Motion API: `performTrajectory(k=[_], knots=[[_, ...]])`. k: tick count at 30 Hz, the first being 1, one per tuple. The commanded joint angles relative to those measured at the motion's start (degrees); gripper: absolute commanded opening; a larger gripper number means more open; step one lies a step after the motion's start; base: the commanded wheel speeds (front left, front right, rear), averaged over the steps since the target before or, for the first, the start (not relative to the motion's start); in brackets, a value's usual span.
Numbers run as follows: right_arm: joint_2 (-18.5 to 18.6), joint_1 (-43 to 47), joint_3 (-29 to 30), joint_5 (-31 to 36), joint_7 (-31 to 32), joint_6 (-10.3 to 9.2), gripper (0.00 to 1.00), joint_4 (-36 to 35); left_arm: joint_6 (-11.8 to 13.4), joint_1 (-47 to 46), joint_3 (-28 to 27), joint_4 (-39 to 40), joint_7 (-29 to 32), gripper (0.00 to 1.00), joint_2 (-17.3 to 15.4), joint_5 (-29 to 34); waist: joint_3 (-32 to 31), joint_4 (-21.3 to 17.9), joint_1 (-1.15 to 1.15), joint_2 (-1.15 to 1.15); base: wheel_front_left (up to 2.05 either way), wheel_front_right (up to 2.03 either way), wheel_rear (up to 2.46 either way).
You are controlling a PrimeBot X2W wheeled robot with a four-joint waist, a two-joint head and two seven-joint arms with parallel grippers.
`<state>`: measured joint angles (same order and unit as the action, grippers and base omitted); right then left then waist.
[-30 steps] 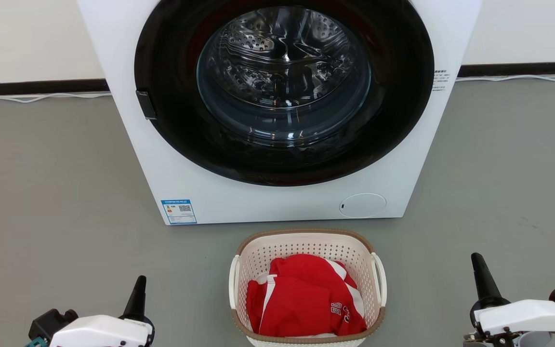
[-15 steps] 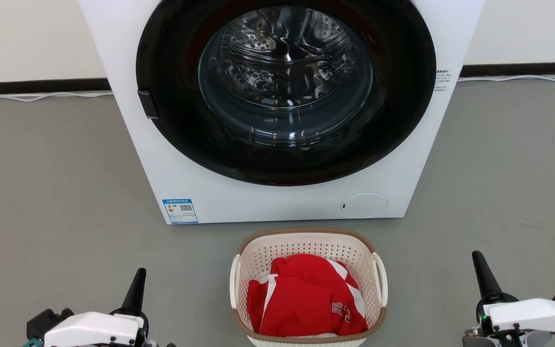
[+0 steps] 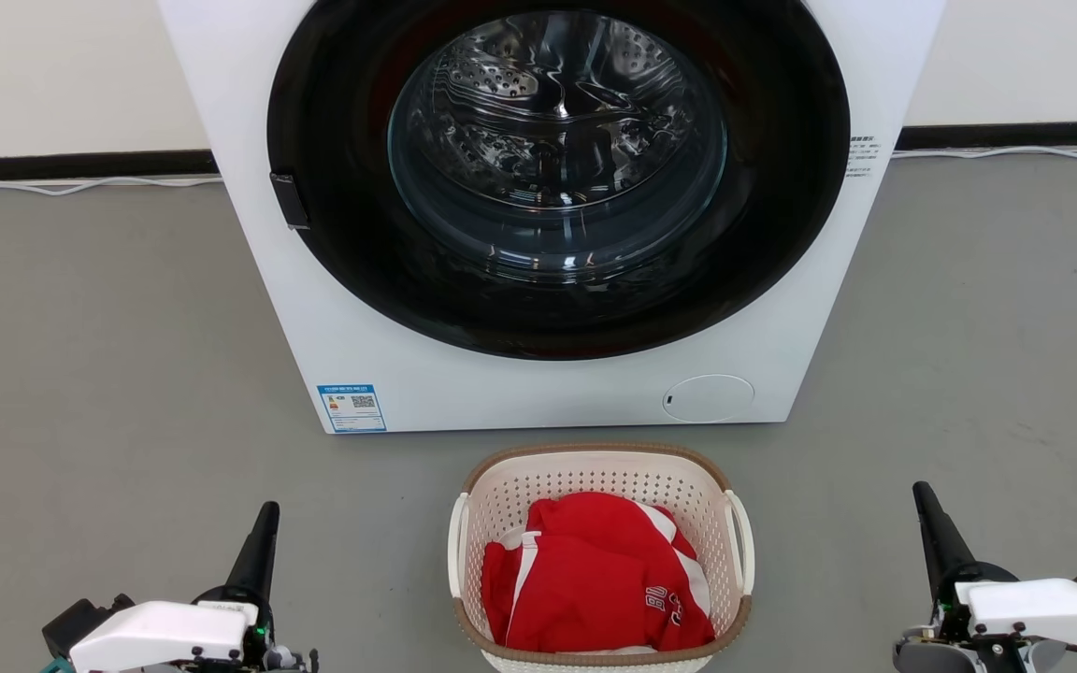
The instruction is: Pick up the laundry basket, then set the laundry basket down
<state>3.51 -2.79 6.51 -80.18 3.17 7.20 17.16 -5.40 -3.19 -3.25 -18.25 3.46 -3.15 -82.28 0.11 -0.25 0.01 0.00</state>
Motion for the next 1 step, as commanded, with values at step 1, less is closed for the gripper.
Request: performTrajectory(k=[1], knots=[[0.31, -3.17, -0.84, -1.57, 0.76, 0.27, 0.0, -2.01, -0.66, -2.83, -1.76, 2.06, 0.44, 0.0, -0.26, -1.38, 0.0, 0.01, 0.0, 0.0, 0.0, 0.0, 0.0]])
